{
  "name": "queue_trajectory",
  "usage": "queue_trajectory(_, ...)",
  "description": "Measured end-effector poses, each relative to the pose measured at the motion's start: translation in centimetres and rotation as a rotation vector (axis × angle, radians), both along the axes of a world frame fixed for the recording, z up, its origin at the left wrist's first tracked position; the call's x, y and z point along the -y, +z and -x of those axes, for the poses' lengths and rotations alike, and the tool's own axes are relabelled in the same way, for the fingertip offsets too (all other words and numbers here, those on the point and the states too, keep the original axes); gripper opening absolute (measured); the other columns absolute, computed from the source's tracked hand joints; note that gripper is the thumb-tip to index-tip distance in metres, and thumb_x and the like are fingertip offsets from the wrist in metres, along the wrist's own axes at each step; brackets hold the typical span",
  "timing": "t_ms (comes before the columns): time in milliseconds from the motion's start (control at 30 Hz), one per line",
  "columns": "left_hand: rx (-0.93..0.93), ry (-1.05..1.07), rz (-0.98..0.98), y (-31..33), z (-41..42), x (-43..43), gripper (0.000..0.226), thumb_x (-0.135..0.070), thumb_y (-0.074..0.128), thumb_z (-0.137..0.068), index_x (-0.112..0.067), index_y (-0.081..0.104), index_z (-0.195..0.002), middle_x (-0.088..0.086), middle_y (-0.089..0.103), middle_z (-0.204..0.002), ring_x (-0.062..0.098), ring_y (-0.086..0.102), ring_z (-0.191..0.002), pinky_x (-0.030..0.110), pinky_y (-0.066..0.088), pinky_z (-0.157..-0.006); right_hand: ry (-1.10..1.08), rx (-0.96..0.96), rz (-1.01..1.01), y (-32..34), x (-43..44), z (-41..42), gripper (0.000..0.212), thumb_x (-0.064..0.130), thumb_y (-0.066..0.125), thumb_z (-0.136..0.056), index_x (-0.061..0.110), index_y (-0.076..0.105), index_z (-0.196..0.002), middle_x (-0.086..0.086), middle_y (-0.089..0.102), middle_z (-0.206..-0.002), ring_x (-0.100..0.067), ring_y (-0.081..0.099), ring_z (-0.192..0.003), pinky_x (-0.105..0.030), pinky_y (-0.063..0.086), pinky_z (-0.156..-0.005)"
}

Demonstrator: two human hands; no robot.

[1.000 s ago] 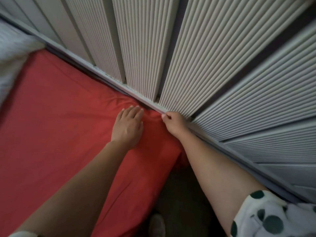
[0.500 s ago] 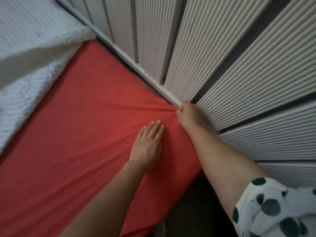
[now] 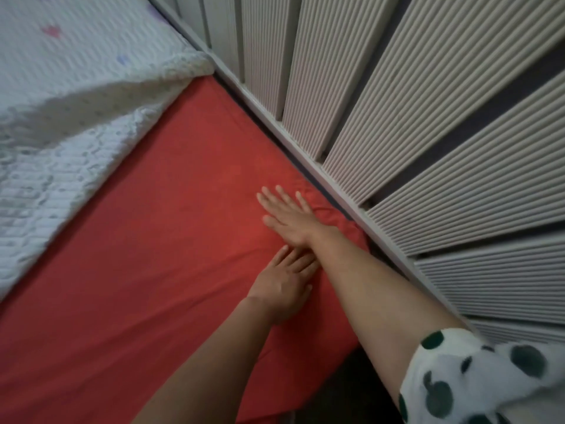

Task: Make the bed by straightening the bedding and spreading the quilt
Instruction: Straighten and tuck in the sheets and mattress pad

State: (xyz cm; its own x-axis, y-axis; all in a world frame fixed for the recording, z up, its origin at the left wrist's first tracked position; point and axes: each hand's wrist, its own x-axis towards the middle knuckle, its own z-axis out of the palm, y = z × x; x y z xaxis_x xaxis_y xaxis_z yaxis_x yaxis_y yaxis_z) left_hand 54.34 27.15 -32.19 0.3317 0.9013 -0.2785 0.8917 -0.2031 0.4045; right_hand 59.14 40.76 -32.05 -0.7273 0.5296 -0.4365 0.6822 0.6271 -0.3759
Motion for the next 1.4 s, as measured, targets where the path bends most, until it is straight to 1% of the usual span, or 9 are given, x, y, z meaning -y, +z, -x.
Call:
queue_trajectory(100, 0.033, -0.061, 0.046, 0.2, 0.7, 0.9, 0.061, -0.027, 0.037, -0.099, -0.023, 0.009, -0.153, -0.007, 0.001, -0.16, 0.015, -0.007, -0.147, 0.032, -0.009, -0.116, -0.291, 0.197, -0.008, -0.6, 0.0, -3.0, 0.064, 0.056, 0.022, -0.098, 0.042, -0.017, -0.148, 0.009, -0.024, -0.157, -0.021, -0.018, -0.146, -0.054, -0.006, -0.116)
queue_trajectory(233, 0.074, -0.04, 0.07, 1.2, 1.8, 2.0, 0.059, -0.022, 0.036, -0.099, -0.022, 0.012, -0.153, -0.007, 0.0, -0.16, 0.011, -0.006, -0.147, 0.027, -0.006, -0.117, -0.754, 0.371, 0.139, 0.8, -0.1, -6.4, 0.075, 0.06, 0.024, -0.097, 0.012, 0.01, -0.153, -0.018, 0.024, -0.156, -0.034, 0.029, -0.141, -0.045, 0.023, -0.113)
queue_trajectory(400, 0.072, 0.075, 0.043, 2.2, 2.6, 3.5, 0.06, -0.021, 0.036, -0.099, -0.02, 0.009, -0.153, -0.005, -0.002, -0.16, 0.012, -0.008, -0.147, 0.025, -0.007, -0.116, -0.406, 0.131, -0.077, 1.5, 2.5, -6.9, 0.062, 0.051, 0.028, -0.099, 0.029, 0.008, -0.153, -0.003, 0.01, -0.161, -0.025, 0.015, -0.147, -0.044, 0.019, -0.118)
queue_trajectory(600, 0.05, 0.105, 0.088, 2.8, 2.7, 6.0, 0.061, -0.02, 0.037, -0.099, -0.021, 0.009, -0.153, -0.006, -0.004, -0.16, 0.012, -0.009, -0.147, 0.028, -0.004, -0.119, -0.886, 0.529, 0.238, 0.7, 4.3, -15.5, 0.085, 0.068, 0.02, -0.092, 0.003, 0.035, -0.145, -0.02, 0.036, -0.149, -0.034, 0.036, -0.138, -0.044, 0.027, -0.115)
queue_trajectory(767, 0.07, 0.181, 0.095, 2.9, 0.7, 7.5, 0.063, -0.021, 0.037, -0.099, -0.021, 0.005, -0.153, -0.007, -0.006, -0.16, 0.012, -0.01, -0.147, 0.027, -0.003, -0.118, -0.55, 0.08, -0.153, 2.6, 6.5, -11.7, 0.065, 0.052, 0.027, -0.099, 0.02, 0.009, -0.153, -0.008, 0.012, -0.16, -0.028, 0.014, -0.146, -0.047, 0.017, -0.117)
queue_trajectory(867, 0.073, 0.165, 0.113, 3.0, 0.0, 8.3, 0.064, -0.02, 0.039, -0.098, -0.021, 0.006, -0.153, -0.006, -0.005, -0.16, 0.011, -0.009, -0.147, 0.027, -0.002, -0.117, -0.56, 0.333, 0.094, 0.2, 8.7, -14.1, 0.075, 0.062, 0.027, -0.095, 0.036, -0.018, -0.149, -0.007, -0.011, -0.161, -0.03, -0.001, -0.148, -0.054, 0.009, -0.116)
queue_trajectory(967, 0.054, 0.179, 0.129, 3.2, 0.4, 9.2, 0.064, -0.018, 0.04, -0.098, -0.021, 0.007, -0.153, -0.006, -0.005, -0.16, 0.012, -0.007, -0.147, 0.027, -0.001, -0.118, -0.916, 0.525, 0.218, -0.5, 9.2, -17.1, 0.085, 0.063, 0.031, -0.093, 0.012, -0.003, -0.152, -0.021, 0.019, -0.156, -0.038, 0.026, -0.141, -0.052, 0.024, -0.114)
queue_trajectory(1100, 0.075, 0.234, 0.143, 3.8, 0.5, 10.7, 0.065, -0.017, 0.042, -0.097, -0.018, 0.009, -0.153, -0.003, -0.003, -0.161, 0.014, -0.005, -0.147, 0.03, 0.004, -0.12, -0.552, 0.318, -0.132, 3.2, 11.3, -14.3, 0.063, 0.039, 0.034, -0.1, 0.016, 0.007, -0.153, -0.012, 0.015, -0.159, -0.033, 0.019, -0.144, -0.048, 0.02, -0.114)
queue_trajectory(1400, 0.087, 0.288, 0.119, 3.9, 4.5, 19.9, 0.066, -0.015, 0.048, -0.094, -0.015, 0.016, -0.152, 0.002, 0.006, -0.16, 0.018, 0.001, -0.148, 0.035, 0.012, -0.12, -0.009, 0.105, -0.083, 5.1, 23.9, -8.1, 0.059, 0.03, 0.036, -0.101, 0.032, 0.009, -0.153, 0.007, -0.008, -0.161, -0.016, -0.01, -0.148, -0.041, -0.003, -0.119)
